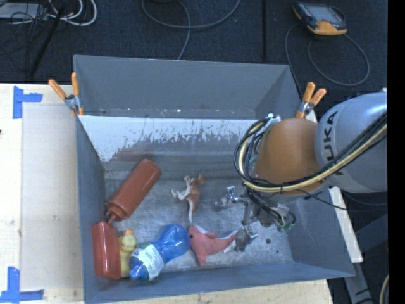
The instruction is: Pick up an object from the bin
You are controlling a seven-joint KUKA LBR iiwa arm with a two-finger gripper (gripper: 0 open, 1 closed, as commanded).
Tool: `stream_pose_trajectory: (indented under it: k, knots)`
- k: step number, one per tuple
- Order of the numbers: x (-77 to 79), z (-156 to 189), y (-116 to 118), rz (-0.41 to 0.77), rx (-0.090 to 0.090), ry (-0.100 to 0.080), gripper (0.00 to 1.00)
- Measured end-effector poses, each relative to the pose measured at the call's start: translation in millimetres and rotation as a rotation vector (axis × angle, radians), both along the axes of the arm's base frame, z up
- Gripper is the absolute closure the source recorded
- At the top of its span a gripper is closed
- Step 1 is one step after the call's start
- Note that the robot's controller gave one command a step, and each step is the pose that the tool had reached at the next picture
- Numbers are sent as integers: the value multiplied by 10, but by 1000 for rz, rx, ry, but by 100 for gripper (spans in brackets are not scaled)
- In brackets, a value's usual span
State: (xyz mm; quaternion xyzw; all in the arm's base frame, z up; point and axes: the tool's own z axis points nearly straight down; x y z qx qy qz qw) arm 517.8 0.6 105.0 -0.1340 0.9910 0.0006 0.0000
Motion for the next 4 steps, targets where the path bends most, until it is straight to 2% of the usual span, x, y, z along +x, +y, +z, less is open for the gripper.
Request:
stream_pose_trajectory:
  k: [1,2,4]
  knots:
    - [-317,-339,353,-18,-1,-5,0]
    - [-113,-312,442,-24,-1,-12,100]
    - [-130,-273,443,-22,-1,-6,100]
